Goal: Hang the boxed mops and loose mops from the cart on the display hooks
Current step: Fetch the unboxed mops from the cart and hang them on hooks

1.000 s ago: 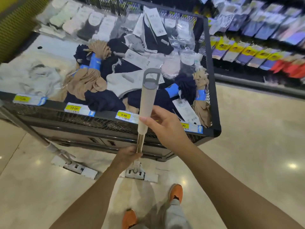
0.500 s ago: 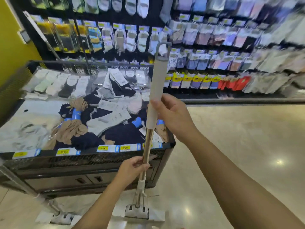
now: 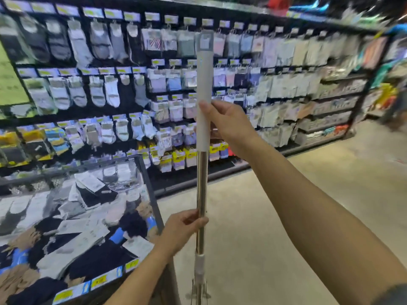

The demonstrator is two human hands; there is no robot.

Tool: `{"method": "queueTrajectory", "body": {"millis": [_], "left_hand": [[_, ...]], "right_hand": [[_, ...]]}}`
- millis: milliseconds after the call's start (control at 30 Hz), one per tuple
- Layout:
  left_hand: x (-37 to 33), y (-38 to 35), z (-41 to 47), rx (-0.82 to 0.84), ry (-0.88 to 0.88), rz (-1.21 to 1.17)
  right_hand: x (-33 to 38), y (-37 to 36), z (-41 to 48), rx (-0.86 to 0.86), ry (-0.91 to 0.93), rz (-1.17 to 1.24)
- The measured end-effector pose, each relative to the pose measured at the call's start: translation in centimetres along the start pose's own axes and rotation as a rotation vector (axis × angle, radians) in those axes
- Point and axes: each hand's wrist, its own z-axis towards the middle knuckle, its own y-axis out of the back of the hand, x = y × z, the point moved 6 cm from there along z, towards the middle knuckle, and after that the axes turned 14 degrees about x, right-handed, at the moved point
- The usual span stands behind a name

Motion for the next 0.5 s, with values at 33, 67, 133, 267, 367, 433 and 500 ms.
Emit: {"method": "queueTrajectory", "body": {"millis": [33, 67, 133, 267, 367, 433, 500], "left_hand": [[-1.4, -0.8, 1.3, 0.008, -0.018, 0.014], [-2.8, -1.5, 2.5, 0.01, -0.04, 0.031], [-5.5, -3.3, 4.9, 0.014, -0.079, 0.062], [-10.7, -7.5, 9.2, 0.023, -0.133, 0.013], [-13.7, -11.0, 12.3, 0.054, -0.168, -0.012], [-15.4, -13.2, 14.3, 0.075, -0.184, -0.025], [-16.7, -15.2, 16.4, 0.094, -0.187, -0.053]], "right_hand": [[0.7, 1.9, -0.2, -0.011, 0.005, -0.006], [1.5, 3.8, -0.4, -0.018, 0.011, -0.009], [2.9, 7.6, -1.0, -0.038, 0.026, -0.032], [5.1, 15.1, -2.2, -0.103, 0.067, -0.105], [5.7, 20.4, -3.2, -0.144, 0.074, -0.145], [5.8, 23.6, -3.8, -0.172, 0.074, -0.143], [5.6, 26.5, -4.2, -0.21, 0.07, -0.137]]}}
